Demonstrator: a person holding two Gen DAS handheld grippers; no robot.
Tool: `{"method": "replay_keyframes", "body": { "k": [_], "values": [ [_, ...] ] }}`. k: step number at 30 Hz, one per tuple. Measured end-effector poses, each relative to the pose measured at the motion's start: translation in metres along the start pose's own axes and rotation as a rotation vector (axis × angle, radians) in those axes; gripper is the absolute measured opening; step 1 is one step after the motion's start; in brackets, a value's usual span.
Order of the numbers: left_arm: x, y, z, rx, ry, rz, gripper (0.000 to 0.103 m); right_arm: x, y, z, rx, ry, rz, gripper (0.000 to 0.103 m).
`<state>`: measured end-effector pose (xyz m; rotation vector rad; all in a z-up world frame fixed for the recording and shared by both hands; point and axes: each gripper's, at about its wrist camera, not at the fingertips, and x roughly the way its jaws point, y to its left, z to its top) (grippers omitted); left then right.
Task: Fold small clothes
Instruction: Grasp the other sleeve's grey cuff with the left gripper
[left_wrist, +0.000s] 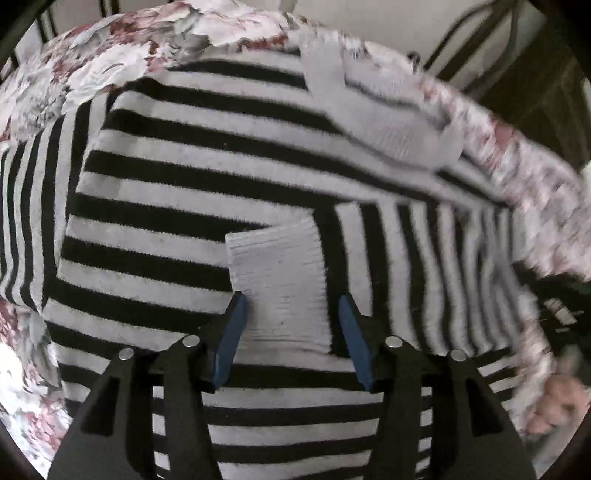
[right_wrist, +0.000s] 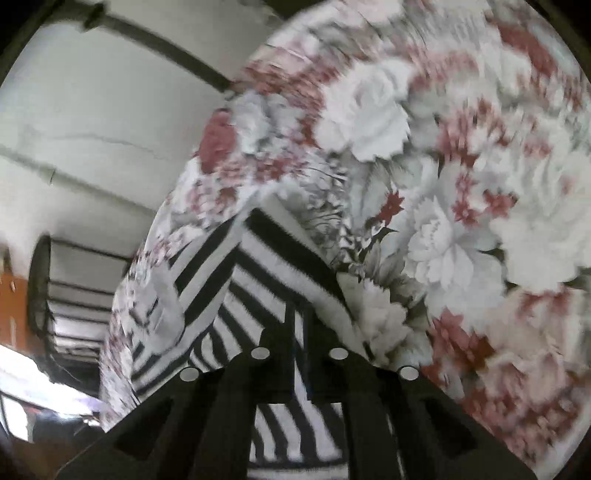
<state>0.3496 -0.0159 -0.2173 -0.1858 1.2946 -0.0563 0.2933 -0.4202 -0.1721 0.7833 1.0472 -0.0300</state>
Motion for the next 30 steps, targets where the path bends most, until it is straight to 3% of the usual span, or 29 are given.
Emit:
{"method": "replay_keyframes", "body": {
  "k": [1,5,9,12,14,16,18,20,24,30],
  "values": [
    [0.002,-0.004,0.0,0.025,0.005,0.037,0.058,-0.004,0.003,-0.005,-0.017,0.005,-0.002,0.008],
    [-0.008,0.007,0.0,-0.033,-0.006,0.011,0.058,-0.019,0.004,-0.038,-0.041,0.113,-0.047,0.031],
    [-0.033,0.042,-0.005,-0.121,-0.024,0.009,0.058,0.008,-0.016,-0.057,0.025,0.24,-0.116,0.026],
    [-0.057,0.081,-0.012,-0.217,-0.021,0.008,0.059,-0.011,-0.024,-0.054,0.142,0.21,-0.053,0.03],
    [-0.08,0.122,-0.018,-0.304,-0.036,0.01,0.069,-0.027,-0.004,-0.054,0.095,0.191,-0.004,0.04],
    [-0.095,0.154,-0.022,-0.342,-0.074,0.06,0.08,-0.041,0.02,-0.062,0.03,0.18,0.043,0.047],
    [-0.106,0.193,-0.028,-0.375,-0.098,0.132,0.081,-0.053,0.038,-0.07,-0.014,0.185,0.09,0.052],
    [-0.11,0.225,-0.033,-0.435,-0.105,0.139,0.081,-0.062,0.057,-0.082,-0.058,0.204,0.139,0.052],
    [-0.118,0.292,-0.038,-0.624,-0.175,0.033,0.081,-0.051,0.096,-0.104,-0.15,0.222,0.155,0.053],
    [-0.107,0.361,-0.031,-0.832,-0.24,-0.176,0.075,-0.028,0.104,-0.111,-0.206,0.254,0.083,0.053]
  ]
}}
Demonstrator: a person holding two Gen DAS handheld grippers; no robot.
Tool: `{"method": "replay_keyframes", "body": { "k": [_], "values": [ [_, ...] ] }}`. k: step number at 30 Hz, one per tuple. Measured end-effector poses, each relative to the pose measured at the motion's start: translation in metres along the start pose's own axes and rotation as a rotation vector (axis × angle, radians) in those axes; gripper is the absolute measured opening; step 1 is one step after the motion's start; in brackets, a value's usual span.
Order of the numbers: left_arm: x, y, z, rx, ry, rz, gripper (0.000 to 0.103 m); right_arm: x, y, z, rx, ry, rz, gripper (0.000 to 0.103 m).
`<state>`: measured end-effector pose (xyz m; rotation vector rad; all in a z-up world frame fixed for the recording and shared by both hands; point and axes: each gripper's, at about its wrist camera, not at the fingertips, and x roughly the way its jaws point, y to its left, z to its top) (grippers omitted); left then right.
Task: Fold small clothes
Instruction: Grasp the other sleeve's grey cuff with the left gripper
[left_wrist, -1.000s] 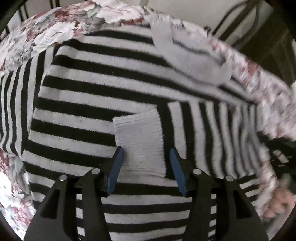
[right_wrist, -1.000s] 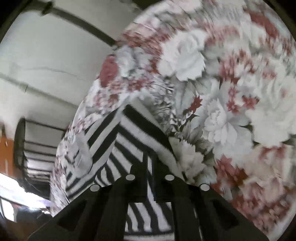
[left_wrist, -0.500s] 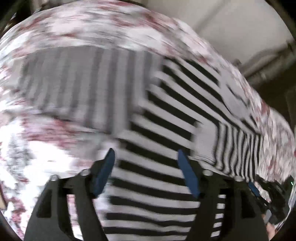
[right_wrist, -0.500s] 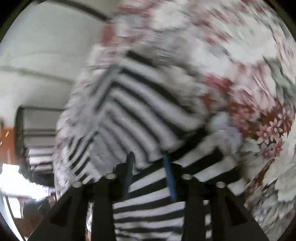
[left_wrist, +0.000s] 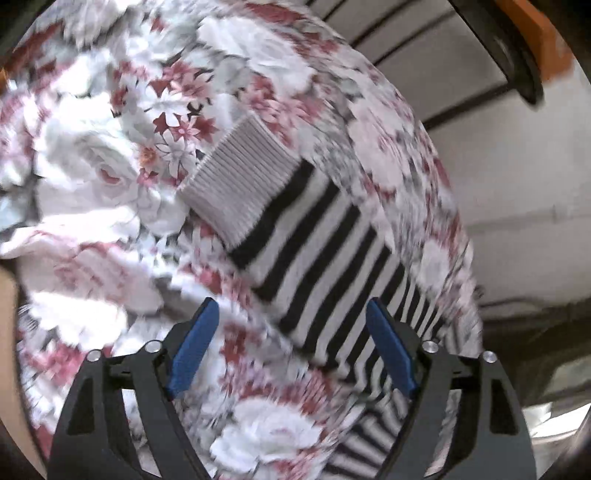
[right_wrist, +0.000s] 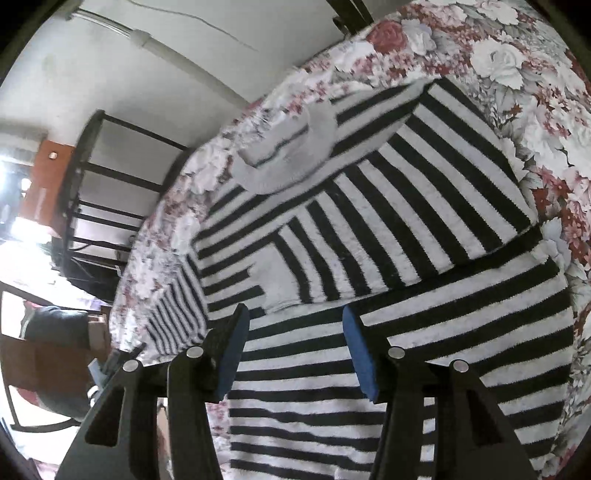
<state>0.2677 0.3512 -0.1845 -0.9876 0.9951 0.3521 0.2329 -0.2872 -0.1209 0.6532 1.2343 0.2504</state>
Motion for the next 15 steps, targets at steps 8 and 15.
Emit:
{"method": "replay_keyframes", "body": {
  "k": [8,15],
  "values": [
    [0.038,-0.001,0.015,-0.019,0.039,-0.081,0.072,0.044,0.006,0.004,-0.002,0.066,-0.04,0.053],
    [0.046,0.024,0.018,-0.105,0.03,-0.107,0.062,0.051,0.009,0.006,-0.024,0.082,-0.042,0.053]
  ]
}}
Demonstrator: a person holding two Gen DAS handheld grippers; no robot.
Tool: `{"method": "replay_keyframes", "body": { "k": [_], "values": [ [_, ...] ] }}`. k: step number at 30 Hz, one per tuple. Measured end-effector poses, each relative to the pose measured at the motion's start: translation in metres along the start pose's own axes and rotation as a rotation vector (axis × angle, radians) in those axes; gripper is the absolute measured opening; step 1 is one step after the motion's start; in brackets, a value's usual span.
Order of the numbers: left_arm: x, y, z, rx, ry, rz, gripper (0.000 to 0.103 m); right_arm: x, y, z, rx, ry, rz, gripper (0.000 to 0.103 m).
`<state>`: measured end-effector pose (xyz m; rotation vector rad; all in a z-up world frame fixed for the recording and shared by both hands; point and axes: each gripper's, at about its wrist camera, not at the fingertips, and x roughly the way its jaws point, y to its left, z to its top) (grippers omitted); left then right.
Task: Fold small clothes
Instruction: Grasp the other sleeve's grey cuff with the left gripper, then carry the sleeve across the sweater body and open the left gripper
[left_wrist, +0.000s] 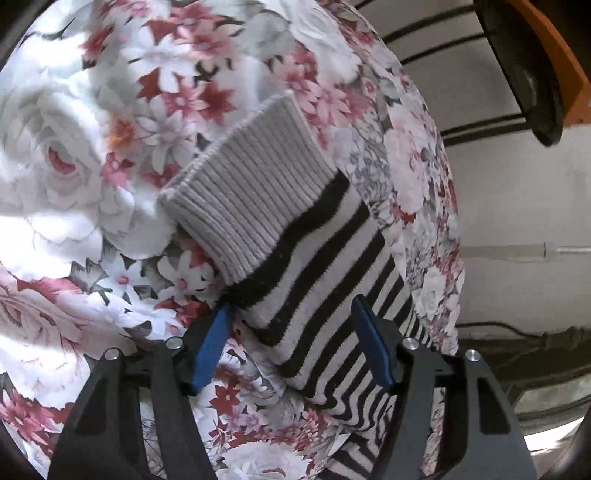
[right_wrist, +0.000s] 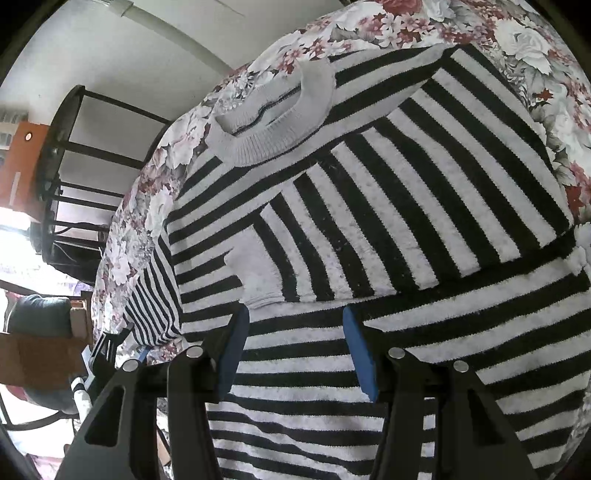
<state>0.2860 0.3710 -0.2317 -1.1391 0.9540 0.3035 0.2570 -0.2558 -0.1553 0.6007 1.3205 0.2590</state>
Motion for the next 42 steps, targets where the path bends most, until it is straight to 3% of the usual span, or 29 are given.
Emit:
{"method": "replay_keyframes", "body": {
  "k": [3,7,8,13,18,30,36,42],
  "values": [
    [0.0,0.001,0.0,0.001,-0.006,0.016,0.054,-0.002,0.001,0.001,-0.003,-0.016,0.001,0.053],
    [-0.01,0.003,0.002,-0.006,-0.03,0.047,0.02,-0.005,0.003,0.001,-0.014,-0.023,-0.002,0.053],
    [-0.012,0.003,0.003,-0.005,-0.031,0.047,0.018,-0.006,0.003,0.001,-0.015,-0.027,-0.003,0.053],
    [-0.033,-0.018,-0.003,0.042,-0.063,0.057,0.015,-0.015,0.004,-0.001,-0.013,-0.045,0.008,0.053],
    [-0.053,-0.064,-0.019,0.183,-0.117,0.1,0.01,-0.023,0.004,-0.002,-0.008,-0.058,0.021,0.053],
    [-0.066,-0.134,-0.063,0.333,-0.174,0.146,0.007,-0.058,-0.012,0.0,0.021,-0.114,0.047,0.053],
    [-0.064,-0.178,-0.104,0.491,-0.181,0.142,0.007,-0.075,-0.028,0.0,0.045,-0.14,0.052,0.053],
    [-0.04,-0.212,-0.163,0.651,-0.126,0.143,0.006,-0.091,-0.047,-0.002,0.074,-0.164,0.053,0.053]
  ]
}}
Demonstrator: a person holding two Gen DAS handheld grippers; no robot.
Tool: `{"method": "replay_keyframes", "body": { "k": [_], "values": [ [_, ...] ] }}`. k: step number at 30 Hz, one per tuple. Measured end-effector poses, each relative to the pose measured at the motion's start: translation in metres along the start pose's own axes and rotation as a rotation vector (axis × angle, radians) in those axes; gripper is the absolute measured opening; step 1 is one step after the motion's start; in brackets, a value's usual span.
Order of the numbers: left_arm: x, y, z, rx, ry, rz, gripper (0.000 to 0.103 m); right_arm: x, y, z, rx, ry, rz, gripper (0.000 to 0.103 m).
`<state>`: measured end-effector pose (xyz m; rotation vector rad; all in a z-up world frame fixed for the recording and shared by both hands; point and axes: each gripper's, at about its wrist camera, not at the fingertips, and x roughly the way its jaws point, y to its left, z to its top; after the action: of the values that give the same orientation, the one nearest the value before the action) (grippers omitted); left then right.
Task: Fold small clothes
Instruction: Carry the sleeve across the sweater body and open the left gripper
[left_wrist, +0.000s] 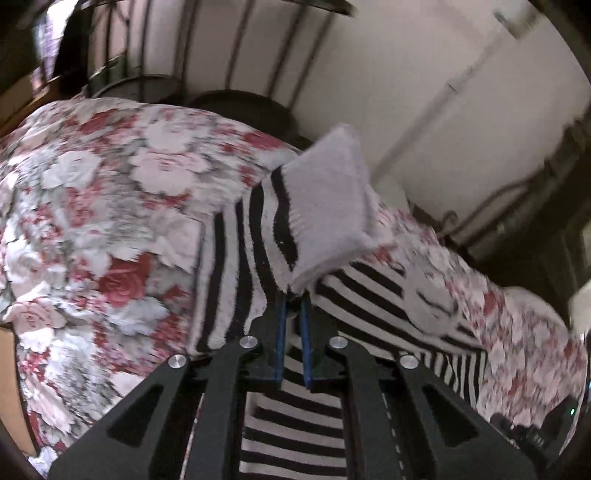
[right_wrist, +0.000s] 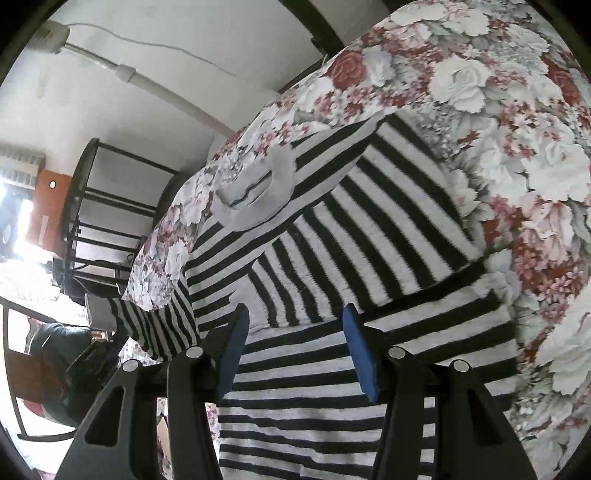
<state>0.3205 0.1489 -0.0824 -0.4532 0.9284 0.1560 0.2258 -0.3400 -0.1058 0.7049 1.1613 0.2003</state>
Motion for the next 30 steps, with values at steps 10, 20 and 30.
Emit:
{"method": "replay_keyframes", "body": {
  "k": [10,20,30],
  "values": [
    [0.01,-0.098,-0.038,0.157,0.037,-0.096,0.006,-0.019,-0.028,0.002,0.059,-0.011,0.023,0.053],
    [0.035,-0.189,-0.087,0.346,0.096,-0.158,0.0,-0.024,-0.058,0.006,0.141,-0.016,0.116,0.053],
    [0.066,-0.19,-0.112,0.419,0.202,-0.125,0.016,0.005,-0.076,0.02,0.305,-0.009,0.215,0.054]
  ]
}}
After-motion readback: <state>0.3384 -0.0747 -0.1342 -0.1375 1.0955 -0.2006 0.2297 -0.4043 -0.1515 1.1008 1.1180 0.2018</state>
